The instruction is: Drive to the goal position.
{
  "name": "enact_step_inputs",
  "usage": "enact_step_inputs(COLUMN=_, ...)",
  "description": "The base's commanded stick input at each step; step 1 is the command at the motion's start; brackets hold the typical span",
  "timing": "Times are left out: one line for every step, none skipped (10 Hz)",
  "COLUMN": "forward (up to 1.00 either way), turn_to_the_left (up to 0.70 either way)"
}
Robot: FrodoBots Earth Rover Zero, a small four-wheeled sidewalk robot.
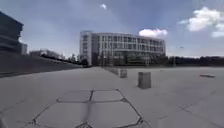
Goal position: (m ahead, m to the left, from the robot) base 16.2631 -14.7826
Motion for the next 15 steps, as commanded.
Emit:
enact_step_inputs(forward=0.7, turn_to_the_left=-0.35)
enact_step_inputs(forward=0.7, turn_to_the_left=-0.35)
enact_step_inputs(forward=0.7, turn_to_the_left=-0.35)
enact_step_inputs(forward=0.7, turn_to_the_left=-0.35)
enact_step_inputs(forward=0.7, turn_to_the_left=-0.35)
enact_step_inputs(forward=0.7, turn_to_the_left=-0.35)
enact_step_inputs(forward=0.7, turn_to_the_left=-0.35)
enact_step_inputs(forward=0.7, turn_to_the_left=-0.35)
enact_step_inputs(forward=0.7, turn_to_the_left=-0.35)
enact_step_inputs(forward=0.7, turn_to_the_left=-0.35)
enact_step_inputs(forward=0.7, turn_to_the_left=-0.35)
enact_step_inputs(forward=0.7, turn_to_the_left=-0.23)
enact_step_inputs(forward=0.7, turn_to_the_left=-0.09)
enact_step_inputs(forward=0.7, turn_to_the_left=-0.07)
enact_step_inputs(forward=0.7, turn_to_the_left=-0.35)
